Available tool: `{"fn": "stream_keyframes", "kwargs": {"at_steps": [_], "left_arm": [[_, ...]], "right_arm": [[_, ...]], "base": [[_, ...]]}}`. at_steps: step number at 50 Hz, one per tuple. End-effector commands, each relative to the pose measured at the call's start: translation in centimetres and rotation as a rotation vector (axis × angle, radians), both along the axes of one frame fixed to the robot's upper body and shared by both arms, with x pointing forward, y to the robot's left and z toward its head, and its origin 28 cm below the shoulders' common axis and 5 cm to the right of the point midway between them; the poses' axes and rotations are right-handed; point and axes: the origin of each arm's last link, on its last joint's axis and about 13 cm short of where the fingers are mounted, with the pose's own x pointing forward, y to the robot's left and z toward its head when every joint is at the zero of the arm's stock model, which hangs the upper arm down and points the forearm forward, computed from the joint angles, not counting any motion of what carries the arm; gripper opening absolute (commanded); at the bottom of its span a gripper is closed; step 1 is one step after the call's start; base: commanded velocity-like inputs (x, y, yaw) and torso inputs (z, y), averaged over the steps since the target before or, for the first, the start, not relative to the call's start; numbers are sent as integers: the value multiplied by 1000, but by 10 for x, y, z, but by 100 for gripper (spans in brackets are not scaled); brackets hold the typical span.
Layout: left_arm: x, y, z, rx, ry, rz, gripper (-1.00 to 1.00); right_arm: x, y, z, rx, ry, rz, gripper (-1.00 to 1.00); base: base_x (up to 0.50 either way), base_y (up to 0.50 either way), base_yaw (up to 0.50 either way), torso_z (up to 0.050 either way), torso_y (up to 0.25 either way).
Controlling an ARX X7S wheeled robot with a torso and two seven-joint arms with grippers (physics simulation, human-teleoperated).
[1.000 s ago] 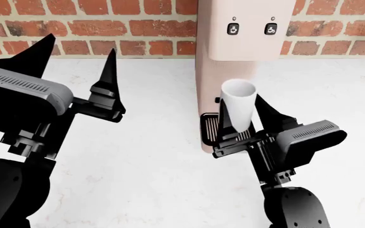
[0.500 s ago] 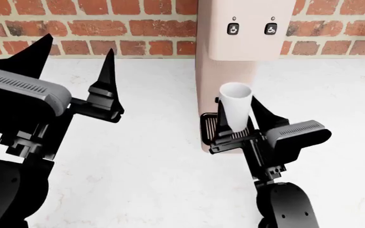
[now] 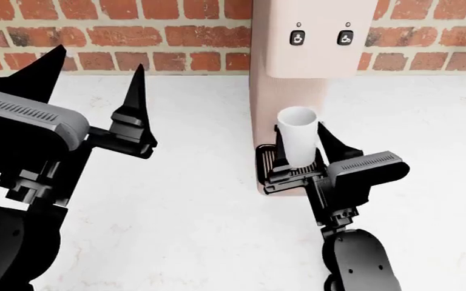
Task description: Pick the mug from the cabinet, place it under the coffee machine dispenser, and press the start button.
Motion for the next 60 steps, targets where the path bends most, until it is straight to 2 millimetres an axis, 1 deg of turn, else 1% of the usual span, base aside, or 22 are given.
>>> {"fn": "stream_keyframes", "kwargs": {"at_steps": [1,6,9,13,21,25,31,35,47,60], "left_arm": [[-1,1,0,0,-2,1,100],[-2,0,0,1,-4,0,100],[-3,0,-1,12,-7,-7,100],[-6,-2,-2,33,-10,-19,100],[-11,-3,-1,36,-42,-33,100],[-13,-4,-1,40,-50,-41,100],[-14,-3,-1,37,-54,-44,100],[-14,-3,-1,33,-56,-44,100],[-15,-3,-1,35,-58,-45,100],[-16,-4,-1,35,-63,-51,100]], "right_arm": [[21,0,9,54,-3,-2,-100],[19,0,4,56,8,-6,-100],[19,-1,3,58,7,-8,-100],[20,-1,3,60,7,-13,-100],[19,-1,2,58,16,-20,-100],[14,1,6,34,56,0,-100],[-1,5,26,-24,181,22,-100],[-2,5,31,-25,194,7,-100],[0,3,25,0,185,-31,-100],[8,3,13,7,167,-80,-100]], "base": [[24,-3,10,0,0],[22,-2,10,0,0],[22,-2,10,0,0],[22,-2,10,-46,0],[23,-2,10,0,0],[21,-2,10,0,0],[3,0,4,0,0],[0,0,0,0,0],[0,0,0,0,0],[0,0,0,0,0]]}}
